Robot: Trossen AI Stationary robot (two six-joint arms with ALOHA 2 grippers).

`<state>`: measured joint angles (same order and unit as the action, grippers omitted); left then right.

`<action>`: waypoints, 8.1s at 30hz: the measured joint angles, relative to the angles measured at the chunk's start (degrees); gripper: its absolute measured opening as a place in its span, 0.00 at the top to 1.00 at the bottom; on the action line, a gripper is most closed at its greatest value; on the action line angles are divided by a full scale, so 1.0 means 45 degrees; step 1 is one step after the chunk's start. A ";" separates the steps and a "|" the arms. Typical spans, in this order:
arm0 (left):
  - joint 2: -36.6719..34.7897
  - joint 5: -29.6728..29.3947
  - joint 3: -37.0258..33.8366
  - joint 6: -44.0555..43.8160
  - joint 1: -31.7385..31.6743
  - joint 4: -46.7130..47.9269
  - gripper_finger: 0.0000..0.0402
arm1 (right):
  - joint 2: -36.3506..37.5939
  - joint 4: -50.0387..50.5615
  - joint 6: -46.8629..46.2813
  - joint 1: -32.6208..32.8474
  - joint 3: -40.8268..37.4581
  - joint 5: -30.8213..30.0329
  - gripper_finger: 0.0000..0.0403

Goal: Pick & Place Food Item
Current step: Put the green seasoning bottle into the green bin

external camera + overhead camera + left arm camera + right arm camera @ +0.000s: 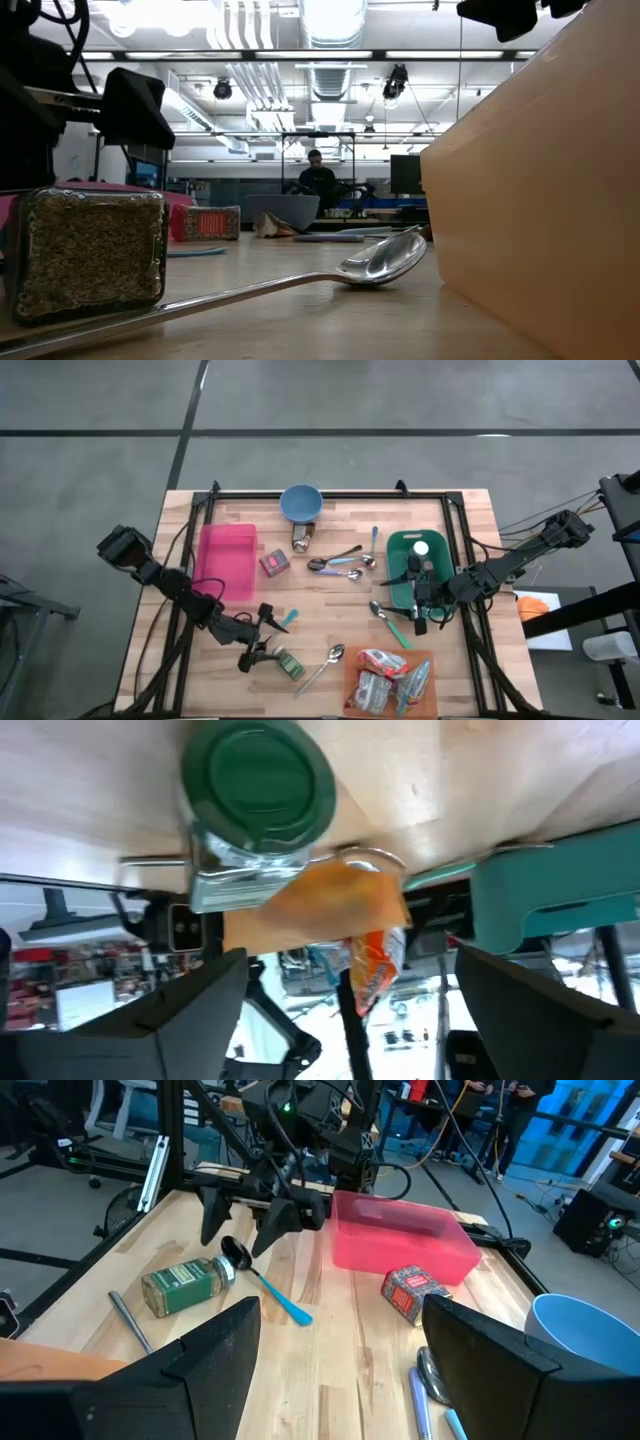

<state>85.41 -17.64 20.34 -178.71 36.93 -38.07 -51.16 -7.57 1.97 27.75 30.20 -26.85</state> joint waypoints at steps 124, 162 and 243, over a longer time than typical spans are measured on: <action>0.1480 0.2402 0.0418 -0.0293 0.0024 0.1662 0.46 | 0.0000 0.0000 0.0000 -0.0003 0.0000 0.0000 0.31; 0.1471 0.2247 0.0447 0.2636 0.0024 0.1847 0.47 | 0.0005 0.0000 -0.0003 0.0000 0.0000 0.0000 0.31; 0.0413 0.1251 0.0500 0.6662 0.0024 0.0605 0.50 | 0.0002 0.0001 -0.0003 0.0000 0.0002 0.0000 0.31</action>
<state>87.27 -12.01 22.59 -148.73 37.04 -35.35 -51.15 -7.57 1.96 27.75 30.20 -26.85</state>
